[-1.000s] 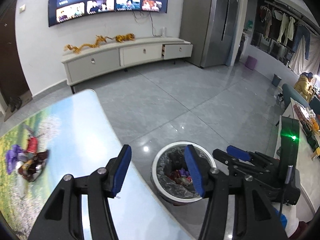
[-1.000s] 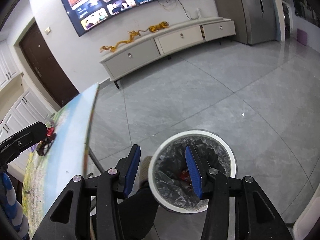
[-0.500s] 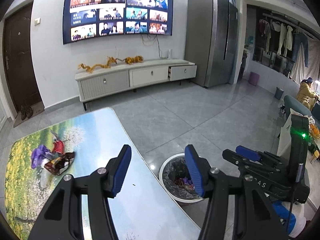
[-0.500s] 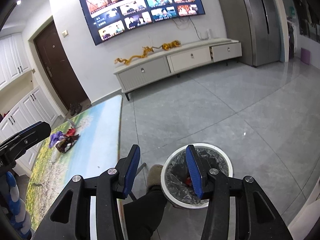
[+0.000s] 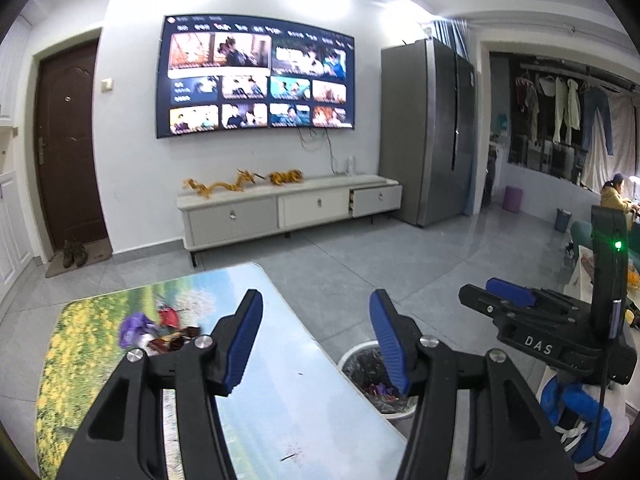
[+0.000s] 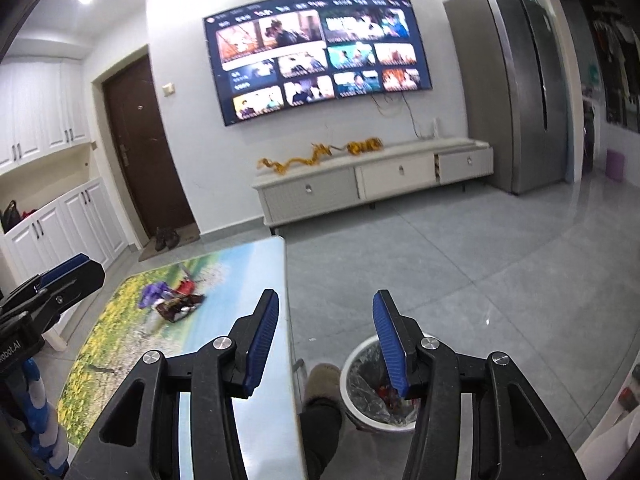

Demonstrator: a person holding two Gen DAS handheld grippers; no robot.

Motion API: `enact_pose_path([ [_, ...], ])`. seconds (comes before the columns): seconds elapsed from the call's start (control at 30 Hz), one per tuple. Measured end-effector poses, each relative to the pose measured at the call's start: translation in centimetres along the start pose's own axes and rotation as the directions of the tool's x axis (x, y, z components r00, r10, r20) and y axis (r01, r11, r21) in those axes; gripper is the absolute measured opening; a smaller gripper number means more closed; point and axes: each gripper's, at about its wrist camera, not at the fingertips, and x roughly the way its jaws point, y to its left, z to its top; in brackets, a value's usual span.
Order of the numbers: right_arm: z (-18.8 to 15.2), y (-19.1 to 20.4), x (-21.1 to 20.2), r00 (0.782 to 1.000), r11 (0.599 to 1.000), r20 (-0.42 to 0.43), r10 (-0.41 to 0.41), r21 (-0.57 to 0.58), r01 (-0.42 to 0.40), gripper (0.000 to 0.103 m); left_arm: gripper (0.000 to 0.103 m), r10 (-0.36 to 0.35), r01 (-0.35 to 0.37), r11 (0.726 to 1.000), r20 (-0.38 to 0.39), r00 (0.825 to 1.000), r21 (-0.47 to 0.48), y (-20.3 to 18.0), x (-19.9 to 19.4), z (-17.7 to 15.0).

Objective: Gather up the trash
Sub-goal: 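Move both open tools back toward the table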

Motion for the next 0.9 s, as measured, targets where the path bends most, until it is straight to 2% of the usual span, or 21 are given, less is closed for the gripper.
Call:
enact_pose_path([
  [0.4,0.0,5.8,-2.4,0.995,0.99,0.037,0.091,-0.111,-0.087,0.057,0.054,0.098,-0.093,0.993,0.077,0.992,-0.067,3.4,-6.2,-1.2],
  [0.9,-0.9,8.5,-4.2,0.985,0.975,0.054,0.165,-0.159,-0.155,0.061,0.059,0.145,-0.133,0.986,0.133,0.98,-0.096,4.4,-10.0,-2.0],
])
